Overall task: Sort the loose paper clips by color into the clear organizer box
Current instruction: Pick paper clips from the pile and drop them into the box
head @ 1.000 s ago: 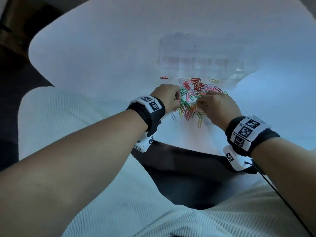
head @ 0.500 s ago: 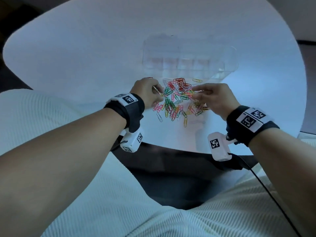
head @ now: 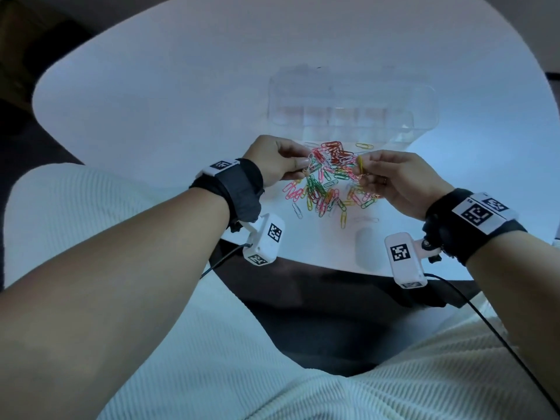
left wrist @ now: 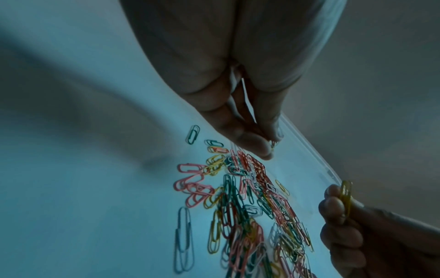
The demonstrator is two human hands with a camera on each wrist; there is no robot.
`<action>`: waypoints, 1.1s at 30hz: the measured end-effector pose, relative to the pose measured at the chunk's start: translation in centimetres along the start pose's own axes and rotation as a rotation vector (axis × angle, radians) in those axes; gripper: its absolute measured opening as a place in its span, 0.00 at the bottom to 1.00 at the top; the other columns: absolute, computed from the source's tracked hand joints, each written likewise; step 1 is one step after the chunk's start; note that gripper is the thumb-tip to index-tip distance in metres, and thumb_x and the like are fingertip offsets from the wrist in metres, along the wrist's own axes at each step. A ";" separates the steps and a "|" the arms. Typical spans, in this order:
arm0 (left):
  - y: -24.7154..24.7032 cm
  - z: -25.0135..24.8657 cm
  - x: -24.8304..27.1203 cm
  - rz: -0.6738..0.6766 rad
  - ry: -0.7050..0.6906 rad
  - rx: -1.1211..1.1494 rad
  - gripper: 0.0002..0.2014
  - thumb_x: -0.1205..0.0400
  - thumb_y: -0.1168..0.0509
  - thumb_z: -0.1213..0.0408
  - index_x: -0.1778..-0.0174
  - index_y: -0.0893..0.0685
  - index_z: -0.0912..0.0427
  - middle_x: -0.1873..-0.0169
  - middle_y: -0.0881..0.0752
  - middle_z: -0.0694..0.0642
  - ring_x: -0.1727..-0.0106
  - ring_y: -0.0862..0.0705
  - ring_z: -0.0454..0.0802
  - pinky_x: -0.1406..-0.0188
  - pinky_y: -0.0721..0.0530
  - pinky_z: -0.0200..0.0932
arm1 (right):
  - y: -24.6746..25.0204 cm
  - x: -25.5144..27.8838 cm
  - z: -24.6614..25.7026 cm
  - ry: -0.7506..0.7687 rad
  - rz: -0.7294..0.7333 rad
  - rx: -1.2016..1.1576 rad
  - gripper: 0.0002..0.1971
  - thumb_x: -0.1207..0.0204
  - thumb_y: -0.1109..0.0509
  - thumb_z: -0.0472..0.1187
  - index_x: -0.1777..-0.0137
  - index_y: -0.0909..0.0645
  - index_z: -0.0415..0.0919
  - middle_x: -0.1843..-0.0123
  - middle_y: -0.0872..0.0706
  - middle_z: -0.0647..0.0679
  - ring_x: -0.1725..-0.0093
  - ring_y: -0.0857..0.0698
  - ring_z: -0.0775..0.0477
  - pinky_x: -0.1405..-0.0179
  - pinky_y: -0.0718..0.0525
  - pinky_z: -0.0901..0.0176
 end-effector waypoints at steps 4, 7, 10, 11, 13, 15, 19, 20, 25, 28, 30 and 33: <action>0.1 -0.2 0.2 0.006 -0.011 -0.008 0.07 0.25 0.29 0.80 0.54 0.13 0.68 0.66 0.13 0.59 0.68 0.13 0.47 0.57 0.10 0.40 | -0.2 -0.1 -0.3 -0.009 0.018 -0.049 0.10 0.18 0.39 0.26 0.45 0.17 0.35 0.62 0.16 0.44 0.67 0.19 0.51 0.65 0.16 0.65; 0.3 -0.4 0.4 -0.013 -0.046 -0.115 0.08 0.27 0.27 0.79 0.54 0.12 0.68 0.67 0.14 0.59 0.66 0.13 0.50 0.56 0.10 0.41 | -0.3 -0.1 -0.6 -0.021 0.025 -0.041 0.11 0.18 0.39 0.24 0.44 0.16 0.33 0.64 0.14 0.46 0.67 0.16 0.51 0.64 0.15 0.65; 0.7 0.0 0.8 -0.044 -0.049 -0.156 0.06 0.28 0.25 0.77 0.56 0.11 0.68 0.67 0.13 0.61 0.65 0.14 0.54 0.57 0.09 0.43 | -0.5 0.2 -1.0 -0.054 0.028 -0.020 0.12 0.19 0.41 0.22 0.49 0.16 0.32 0.64 0.14 0.45 0.68 0.15 0.50 0.64 0.14 0.64; 0.9 0.0 0.8 -0.056 -0.051 -0.152 0.05 0.27 0.25 0.76 0.57 0.11 0.68 0.68 0.13 0.62 0.66 0.14 0.54 0.58 0.09 0.42 | -0.6 0.2 -1.0 -0.066 0.028 -0.012 0.12 0.20 0.41 0.23 0.51 0.16 0.31 0.65 0.15 0.44 0.69 0.16 0.49 0.65 0.14 0.63; 1.4 0.0 0.9 -0.075 -0.057 -0.137 0.04 0.27 0.25 0.76 0.58 0.11 0.68 0.69 0.14 0.63 0.67 0.15 0.54 0.61 0.10 0.40 | -0.8 0.4 -1.3 -0.109 0.011 -0.032 0.11 0.20 0.43 0.27 0.55 0.18 0.31 0.65 0.18 0.42 0.70 0.20 0.48 0.67 0.16 0.62; 1.6 -0.3 0.8 -0.081 -0.063 -0.113 0.04 0.26 0.26 0.77 0.59 0.12 0.66 0.69 0.13 0.62 0.68 0.15 0.51 0.61 0.11 0.38 | -0.8 0.7 -1.6 -0.165 -0.015 -0.078 0.12 0.20 0.44 0.33 0.62 0.21 0.33 0.67 0.21 0.42 0.71 0.25 0.47 0.71 0.21 0.61; 1.8 -0.8 0.4 -0.089 -0.057 -0.100 0.08 0.19 0.36 0.79 0.49 0.15 0.68 0.62 0.12 0.66 0.67 0.13 0.49 0.61 0.11 0.37 | -0.4 1.0 -1.5 -0.164 -0.068 0.109 0.19 0.20 0.37 0.41 0.73 0.32 0.42 0.76 0.33 0.47 0.75 0.38 0.46 0.75 0.38 0.58; 1.8 -0.8 0.2 -0.098 -0.048 -0.150 0.10 0.18 0.40 0.80 0.47 0.16 0.67 0.60 0.12 0.66 0.66 0.14 0.50 0.62 0.12 0.36 | -0.5 1.1 -0.9 -0.114 -0.057 0.350 0.21 0.21 0.32 0.44 0.76 0.30 0.41 0.78 0.34 0.47 0.76 0.38 0.46 0.74 0.38 0.60; 1.6 -0.7 0.2 -0.185 -0.019 -0.669 0.17 0.20 0.50 0.74 0.53 0.17 0.55 0.51 0.17 0.57 0.62 0.21 0.56 0.70 0.25 0.41 | -3.4 2.0 0.1 0.108 0.120 1.288 0.04 0.27 0.23 0.47 0.54 0.09 0.51 0.73 0.26 0.59 0.72 0.27 0.60 0.72 0.32 0.65; 0.5 -0.6 0.2 -0.175 -0.050 -0.900 0.07 0.19 0.42 0.59 0.56 0.19 0.55 0.54 0.16 0.54 0.56 0.19 0.57 0.60 0.24 0.43 | -3.9 1.8 -0.5 0.158 0.137 1.411 0.09 0.26 0.24 0.43 0.46 0.10 0.54 0.67 0.23 0.62 0.65 0.26 0.57 0.61 0.30 0.63; 0.0 -0.5 0.0 -0.168 -0.086 -0.993 0.03 0.21 0.37 0.57 0.60 0.21 0.50 0.58 0.19 0.50 0.57 0.21 0.54 0.59 0.27 0.41 | -3.8 1.8 -0.9 0.172 0.125 1.451 0.10 0.25 0.25 0.45 0.45 0.11 0.57 0.56 0.12 0.55 0.58 0.22 0.54 0.57 0.27 0.62; -0.3 -0.1 -0.2 -0.142 -0.089 -1.048 0.03 0.23 0.32 0.56 0.60 0.18 0.50 0.59 0.19 0.48 0.58 0.21 0.52 0.60 0.27 0.41 | -3.8 1.7 -1.4 0.180 0.093 1.473 0.10 0.25 0.25 0.49 0.45 0.11 0.61 0.46 0.09 0.53 0.51 0.15 0.49 0.56 0.22 0.61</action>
Point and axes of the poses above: each hand's wrist, its own x-axis away from the middle knuckle, its own y-axis out of the back of the hand, z = x × y, the point moved 9 cm from there along -x, towards the middle knuckle
